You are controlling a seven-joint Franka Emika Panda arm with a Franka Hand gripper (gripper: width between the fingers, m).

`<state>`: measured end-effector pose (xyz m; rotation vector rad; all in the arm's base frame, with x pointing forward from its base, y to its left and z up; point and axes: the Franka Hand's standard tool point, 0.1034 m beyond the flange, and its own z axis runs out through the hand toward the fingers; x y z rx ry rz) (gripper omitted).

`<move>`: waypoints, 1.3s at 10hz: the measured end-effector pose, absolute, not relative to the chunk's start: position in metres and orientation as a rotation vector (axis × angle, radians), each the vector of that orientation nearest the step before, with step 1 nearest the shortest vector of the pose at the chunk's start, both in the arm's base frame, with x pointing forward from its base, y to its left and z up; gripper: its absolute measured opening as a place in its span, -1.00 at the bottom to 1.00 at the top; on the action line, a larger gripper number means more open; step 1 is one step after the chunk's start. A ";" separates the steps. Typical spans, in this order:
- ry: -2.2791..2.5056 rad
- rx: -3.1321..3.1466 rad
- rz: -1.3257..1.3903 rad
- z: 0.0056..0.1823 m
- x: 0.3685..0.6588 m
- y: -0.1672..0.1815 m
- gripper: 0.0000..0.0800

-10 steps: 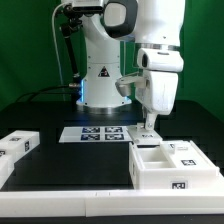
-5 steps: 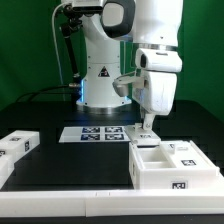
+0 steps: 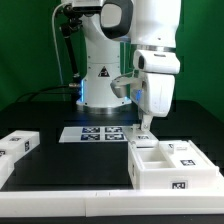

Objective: Assemble cabinet

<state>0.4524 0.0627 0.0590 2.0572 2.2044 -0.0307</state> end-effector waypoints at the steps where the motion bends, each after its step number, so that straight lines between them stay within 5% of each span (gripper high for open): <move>1: 2.211 2.051 -0.041 0.058 0.453 0.062 -0.82; 13: 2.220 2.032 -0.042 0.060 0.462 0.062 -0.82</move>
Offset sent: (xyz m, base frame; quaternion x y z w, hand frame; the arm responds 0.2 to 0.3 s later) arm 0.0132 0.0030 0.0051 -0.0046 -0.0040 -0.0076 1.0000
